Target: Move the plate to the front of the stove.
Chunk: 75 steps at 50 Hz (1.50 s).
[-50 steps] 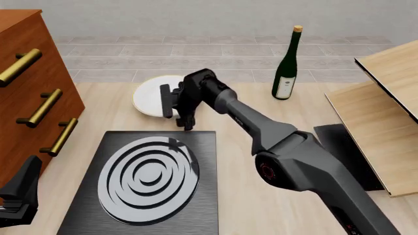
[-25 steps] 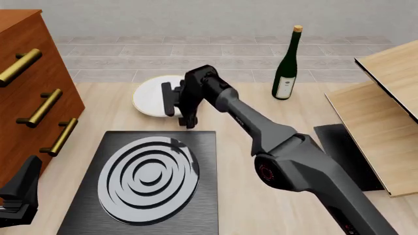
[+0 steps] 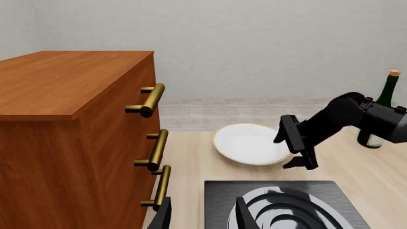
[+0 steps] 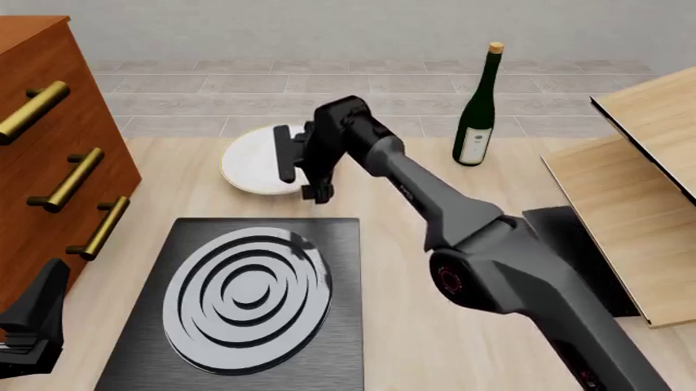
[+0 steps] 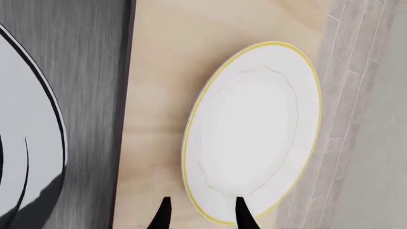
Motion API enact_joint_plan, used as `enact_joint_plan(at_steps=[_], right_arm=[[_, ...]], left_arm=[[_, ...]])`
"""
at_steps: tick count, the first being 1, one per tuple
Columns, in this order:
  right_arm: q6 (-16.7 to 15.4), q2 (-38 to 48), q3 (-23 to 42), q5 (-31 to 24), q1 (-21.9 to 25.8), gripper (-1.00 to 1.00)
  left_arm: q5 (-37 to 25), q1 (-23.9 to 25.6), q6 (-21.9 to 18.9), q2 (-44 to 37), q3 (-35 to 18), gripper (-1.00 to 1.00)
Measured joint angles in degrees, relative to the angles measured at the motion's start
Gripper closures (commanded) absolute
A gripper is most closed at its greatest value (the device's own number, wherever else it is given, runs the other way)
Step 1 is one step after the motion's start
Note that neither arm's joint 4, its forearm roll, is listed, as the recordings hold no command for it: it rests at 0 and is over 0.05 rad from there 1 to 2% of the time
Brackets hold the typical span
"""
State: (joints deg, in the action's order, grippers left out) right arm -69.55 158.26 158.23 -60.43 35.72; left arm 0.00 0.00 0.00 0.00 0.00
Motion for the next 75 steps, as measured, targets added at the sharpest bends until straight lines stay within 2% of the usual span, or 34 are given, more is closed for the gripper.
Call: enact_joint_plan(at_steps=[15,32,51,75], right_arm=[[-1.3,-8.4,-14.7,7.2,-0.5,-1.00],[-3.2,-15.8,-26.0,12.7,-1.8,-1.00],[-7.7,-27.7,-44.5,23.3,-4.2,-1.00],[-9.9,-38.6,-58.2,31.3,-6.8,-1.00]], left_arm=[[0.0,0.0,0.0,0.0,0.0,-1.00],[0.0,0.0,0.0,0.0,0.0,-1.00],[0.0,0.0,0.0,0.0,0.0,-1.00],[0.0,0.0,0.0,0.0,0.0,-1.00]])
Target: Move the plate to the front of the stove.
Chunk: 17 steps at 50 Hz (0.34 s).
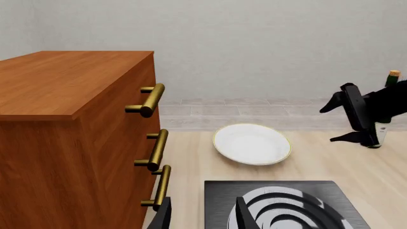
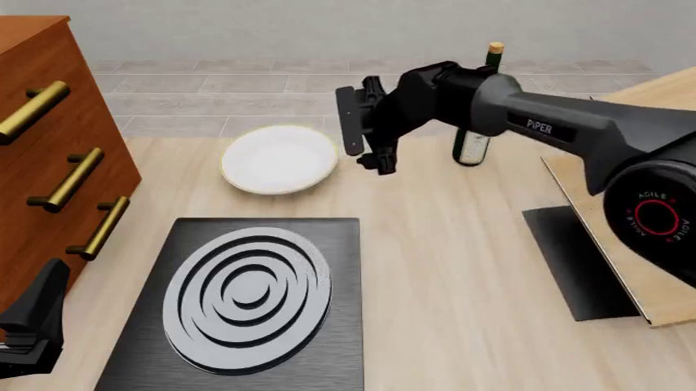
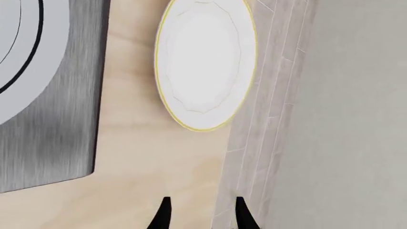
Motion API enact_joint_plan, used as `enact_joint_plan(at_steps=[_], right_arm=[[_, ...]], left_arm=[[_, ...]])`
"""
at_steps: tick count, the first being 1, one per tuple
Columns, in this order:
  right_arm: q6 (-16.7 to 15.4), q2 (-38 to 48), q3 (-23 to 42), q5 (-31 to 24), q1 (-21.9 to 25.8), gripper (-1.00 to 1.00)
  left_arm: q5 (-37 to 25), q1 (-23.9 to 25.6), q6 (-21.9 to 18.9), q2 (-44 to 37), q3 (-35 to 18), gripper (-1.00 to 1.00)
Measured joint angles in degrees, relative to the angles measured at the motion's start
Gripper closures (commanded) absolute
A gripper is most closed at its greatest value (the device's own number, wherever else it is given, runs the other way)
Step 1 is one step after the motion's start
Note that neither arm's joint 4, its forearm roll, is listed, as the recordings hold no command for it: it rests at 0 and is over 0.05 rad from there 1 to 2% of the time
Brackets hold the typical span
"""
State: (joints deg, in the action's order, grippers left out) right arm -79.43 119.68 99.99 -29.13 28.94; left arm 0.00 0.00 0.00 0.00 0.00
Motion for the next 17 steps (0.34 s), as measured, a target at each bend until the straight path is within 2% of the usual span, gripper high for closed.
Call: enact_joint_plan(at_steps=[17], right_arm=[[-0.2,-5.6,-7.0,4.8,-1.4,-1.00]], left_arm=[[0.0,0.0,0.0,0.0,0.0,-1.00]])
